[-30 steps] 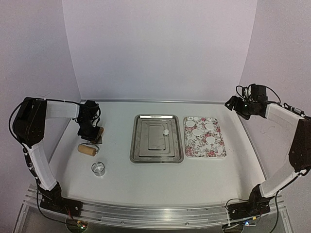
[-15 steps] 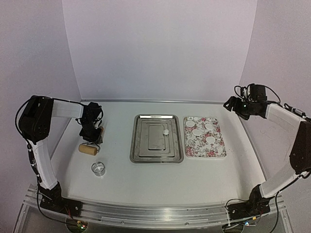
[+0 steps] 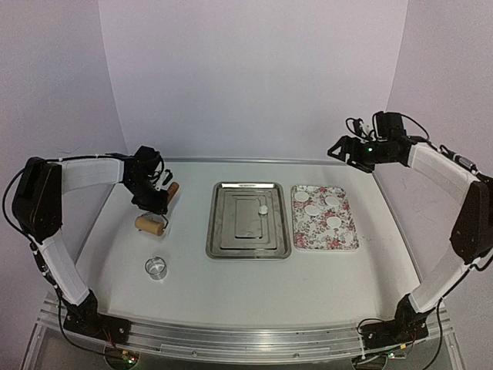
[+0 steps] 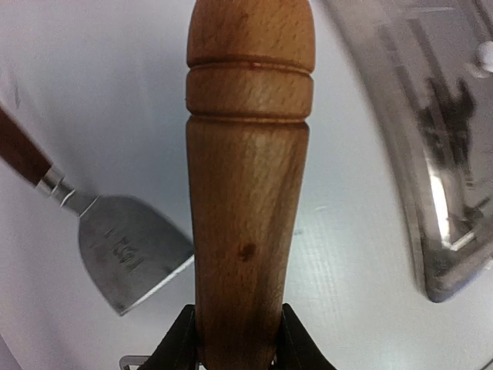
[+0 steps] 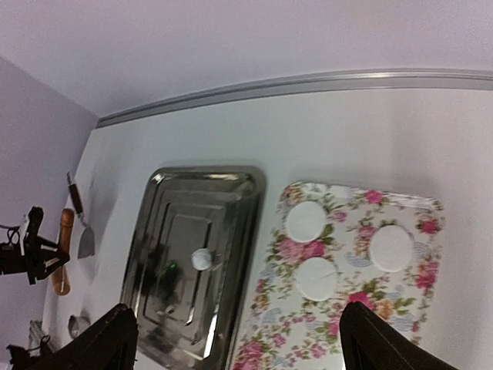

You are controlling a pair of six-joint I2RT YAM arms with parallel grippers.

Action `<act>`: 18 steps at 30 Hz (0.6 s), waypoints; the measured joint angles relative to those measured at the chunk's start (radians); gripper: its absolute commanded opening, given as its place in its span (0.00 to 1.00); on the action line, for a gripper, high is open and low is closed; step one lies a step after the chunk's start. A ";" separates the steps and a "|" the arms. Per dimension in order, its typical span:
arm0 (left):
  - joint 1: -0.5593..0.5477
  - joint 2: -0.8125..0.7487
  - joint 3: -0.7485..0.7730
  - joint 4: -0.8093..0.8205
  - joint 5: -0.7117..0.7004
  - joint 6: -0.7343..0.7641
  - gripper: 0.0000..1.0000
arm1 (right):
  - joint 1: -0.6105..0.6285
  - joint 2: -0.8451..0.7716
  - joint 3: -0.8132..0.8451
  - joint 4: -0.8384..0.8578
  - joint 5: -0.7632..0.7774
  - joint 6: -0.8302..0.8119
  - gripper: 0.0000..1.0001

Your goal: Roll out the dumpling wrappers from the dough

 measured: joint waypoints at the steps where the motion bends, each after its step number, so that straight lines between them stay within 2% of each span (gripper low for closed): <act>1: -0.033 -0.024 0.014 -0.002 0.025 0.005 0.00 | 0.024 0.029 0.032 -0.011 -0.034 0.003 0.90; 6: -0.223 -0.032 0.116 -0.005 0.133 0.002 0.00 | 0.132 0.185 0.162 -0.085 -0.215 0.045 0.87; 10: -0.356 0.028 0.200 -0.028 0.193 -0.015 0.00 | 0.189 0.292 0.235 -0.137 -0.373 0.097 0.78; 18: -0.509 0.232 0.403 -0.087 0.229 0.018 0.00 | 0.239 0.355 0.234 -0.217 -0.587 0.148 0.70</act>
